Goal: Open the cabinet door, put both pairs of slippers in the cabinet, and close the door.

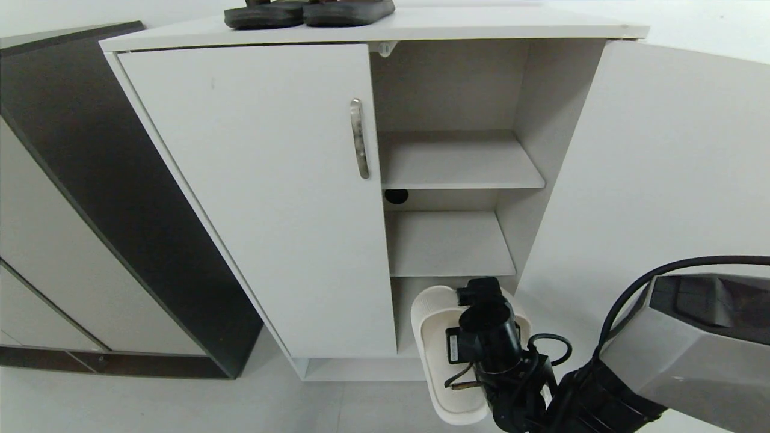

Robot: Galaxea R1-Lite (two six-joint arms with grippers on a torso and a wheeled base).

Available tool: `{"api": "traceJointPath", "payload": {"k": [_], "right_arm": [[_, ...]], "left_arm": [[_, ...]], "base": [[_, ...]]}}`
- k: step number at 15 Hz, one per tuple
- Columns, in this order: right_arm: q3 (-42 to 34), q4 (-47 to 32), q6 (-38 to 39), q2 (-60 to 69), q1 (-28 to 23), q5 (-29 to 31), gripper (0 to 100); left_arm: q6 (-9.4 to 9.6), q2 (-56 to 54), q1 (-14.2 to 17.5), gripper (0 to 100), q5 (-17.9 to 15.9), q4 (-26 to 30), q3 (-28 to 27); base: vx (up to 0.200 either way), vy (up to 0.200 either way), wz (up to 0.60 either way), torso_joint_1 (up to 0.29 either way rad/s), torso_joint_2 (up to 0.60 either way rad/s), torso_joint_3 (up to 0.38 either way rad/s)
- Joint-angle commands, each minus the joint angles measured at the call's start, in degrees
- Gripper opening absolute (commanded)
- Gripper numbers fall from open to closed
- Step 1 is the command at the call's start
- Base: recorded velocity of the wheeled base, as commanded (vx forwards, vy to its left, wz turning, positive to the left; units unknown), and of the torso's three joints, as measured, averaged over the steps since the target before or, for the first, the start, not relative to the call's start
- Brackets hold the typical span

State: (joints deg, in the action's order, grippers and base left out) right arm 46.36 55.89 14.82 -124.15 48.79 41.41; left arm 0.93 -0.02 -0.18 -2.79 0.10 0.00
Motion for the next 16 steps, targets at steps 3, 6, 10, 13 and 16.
{"api": "traceJointPath", "payload": {"k": [3,6,10,13,16], "right_arm": [[-4.7,18.11,-9.9,-3.03,1.14,1.83,0],[-4.7,26.99,-13.07,-8.13,0.87,2.27,0],[-4.26,27.34,-10.96,-8.92,-0.01,2.62,0],[-4.09,27.25,-10.96,-8.92,-0.01,2.62,0],[-3.65,27.07,-11.04,-9.01,-0.1,2.62,0]], "left_arm": [[0.13,0.11,0.01,0,-0.02,-0.01,0.0],[0.13,0.11,0.01,0,-0.02,-0.01,0.0],[0.04,0.11,0.01,0,-0.02,-0.01,0.0],[0.04,0.11,0.01,0,-0.02,-0.01,0.0],[0.04,0.11,0.01,0,-0.02,-0.01,0.0]], "base": [[0.0,0.0,0.0,0.003,0.0,-0.081],[0.0,0.0,0.0,0.0,0.0,0.0],[0.0,0.0,0.0,0.0,0.0,0.0],[0.0,0.0,0.0,0.0,0.0,0.0],[0.2,0.0,0.0,-0.006,0.0,0.004]]}}
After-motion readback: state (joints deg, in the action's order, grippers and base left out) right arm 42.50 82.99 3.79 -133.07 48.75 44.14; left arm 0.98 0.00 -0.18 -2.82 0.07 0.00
